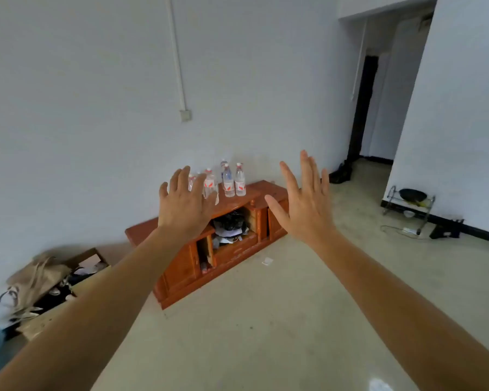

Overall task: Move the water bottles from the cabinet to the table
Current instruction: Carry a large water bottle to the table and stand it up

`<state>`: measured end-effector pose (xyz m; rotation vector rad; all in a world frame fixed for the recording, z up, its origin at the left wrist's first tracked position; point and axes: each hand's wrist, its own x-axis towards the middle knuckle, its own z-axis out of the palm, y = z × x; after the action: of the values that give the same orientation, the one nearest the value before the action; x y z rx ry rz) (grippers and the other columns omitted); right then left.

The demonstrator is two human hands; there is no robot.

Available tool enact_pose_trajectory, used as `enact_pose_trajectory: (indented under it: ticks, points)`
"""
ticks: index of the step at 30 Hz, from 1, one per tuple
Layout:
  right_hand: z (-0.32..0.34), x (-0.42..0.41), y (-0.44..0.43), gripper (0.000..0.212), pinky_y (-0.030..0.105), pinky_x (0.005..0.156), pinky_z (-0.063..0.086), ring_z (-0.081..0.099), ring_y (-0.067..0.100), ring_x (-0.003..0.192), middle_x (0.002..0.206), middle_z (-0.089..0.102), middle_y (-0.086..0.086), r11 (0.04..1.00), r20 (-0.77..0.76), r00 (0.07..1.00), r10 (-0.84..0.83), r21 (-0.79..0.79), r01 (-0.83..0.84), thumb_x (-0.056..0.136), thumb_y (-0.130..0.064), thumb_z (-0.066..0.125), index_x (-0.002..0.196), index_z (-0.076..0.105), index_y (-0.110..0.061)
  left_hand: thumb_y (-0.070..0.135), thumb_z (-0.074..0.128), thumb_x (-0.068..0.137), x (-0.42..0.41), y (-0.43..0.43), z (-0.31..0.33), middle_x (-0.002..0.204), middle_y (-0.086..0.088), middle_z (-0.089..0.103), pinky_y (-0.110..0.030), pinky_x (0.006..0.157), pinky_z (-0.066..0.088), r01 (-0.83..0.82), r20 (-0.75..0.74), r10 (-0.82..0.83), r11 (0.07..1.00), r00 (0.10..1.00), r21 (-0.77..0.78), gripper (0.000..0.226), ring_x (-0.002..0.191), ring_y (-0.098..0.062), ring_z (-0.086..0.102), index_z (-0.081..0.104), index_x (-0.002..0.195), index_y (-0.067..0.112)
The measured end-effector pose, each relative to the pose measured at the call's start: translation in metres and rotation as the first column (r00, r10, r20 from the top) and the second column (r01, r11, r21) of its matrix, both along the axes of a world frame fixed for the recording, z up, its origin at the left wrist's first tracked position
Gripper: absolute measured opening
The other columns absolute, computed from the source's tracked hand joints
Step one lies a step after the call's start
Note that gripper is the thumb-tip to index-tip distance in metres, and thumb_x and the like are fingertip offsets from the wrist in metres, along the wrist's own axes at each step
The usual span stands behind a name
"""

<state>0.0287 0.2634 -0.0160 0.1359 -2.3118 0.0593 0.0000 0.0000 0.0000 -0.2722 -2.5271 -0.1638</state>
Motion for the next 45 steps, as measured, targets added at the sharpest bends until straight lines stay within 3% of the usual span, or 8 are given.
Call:
enact_pose_trajectory:
  ticks: [6,16,23,31,38,45]
  points:
    - [-0.042,-0.113,-0.035,0.076,0.062,0.121,0.015,0.015,0.042,0.152,0.165,0.011,0.024,1.0,0.115,0.993,-0.004,-0.012,0.006,0.099,-0.067,0.032,0.157,0.03,-0.017,0.059,0.019,0.103,-0.109,-0.035,-0.032,0.165,-0.011,0.019,-0.053,0.122,0.015,-0.015,0.076,0.017,0.999,0.997,-0.038,0.062,0.153,-0.032,0.01,0.031,0.153,0.025]
    - [-0.067,-0.285,-0.084,0.079,0.058,0.123,0.013,0.01,0.039,0.153,0.166,0.009,0.022,0.999,0.224,0.974,-0.011,-0.045,0.021,0.097,-0.068,0.028,0.158,0.022,-0.019,0.056,0.02,0.102,-0.277,-0.088,-0.054,0.166,-0.01,0.015,-0.052,0.122,0.014,-0.035,0.185,0.047,0.997,0.982,-0.068,0.061,0.153,-0.03,0.007,0.026,0.155,0.025]
    - [-0.12,-0.421,-0.082,0.079,0.054,0.122,0.006,0.009,0.038,0.154,0.167,0.006,0.019,0.998,0.279,0.959,0.047,-0.041,-0.037,0.098,-0.067,0.033,0.16,0.015,-0.022,0.058,0.022,0.102,-0.403,-0.081,-0.105,0.165,-0.008,0.018,-0.051,0.121,0.014,-0.049,0.232,0.062,0.997,0.971,-0.063,0.062,0.153,-0.03,0.01,0.029,0.154,0.025]
    - [-0.154,-0.617,-0.047,0.081,0.058,0.122,0.014,0.011,0.038,0.154,0.166,0.008,0.021,0.988,0.366,0.92,0.141,-0.103,-0.111,0.097,-0.066,0.037,0.16,0.011,-0.021,0.058,0.021,0.102,-0.569,-0.053,-0.134,0.166,-0.009,0.015,-0.053,0.122,0.018,-0.106,0.33,0.133,0.99,0.934,-0.098,0.063,0.153,-0.03,0.009,0.024,0.156,0.025]
    - [-0.168,-0.758,-0.049,0.082,0.057,0.121,0.019,0.016,0.037,0.153,0.166,0.01,0.019,0.972,0.418,0.881,0.223,-0.159,-0.171,0.096,-0.067,0.034,0.16,0.011,-0.02,0.052,0.034,0.103,-0.678,-0.057,-0.146,0.161,-0.008,0.025,-0.051,0.117,0.026,-0.168,0.349,0.162,0.986,0.923,-0.012,0.059,0.149,-0.029,0.02,0.03,0.153,0.021]
    - [-0.21,-0.885,-0.051,0.085,0.056,0.121,0.024,0.019,0.037,0.152,0.166,0.01,0.02,0.975,0.491,0.844,0.216,-0.149,-0.163,0.095,-0.064,0.041,0.16,0.008,-0.021,0.052,0.035,0.102,-0.812,-0.067,-0.207,0.164,-0.011,0.018,-0.054,0.117,0.026,-0.191,0.462,0.146,0.98,0.875,0.053,0.061,0.151,-0.032,0.017,0.025,0.155,0.022]
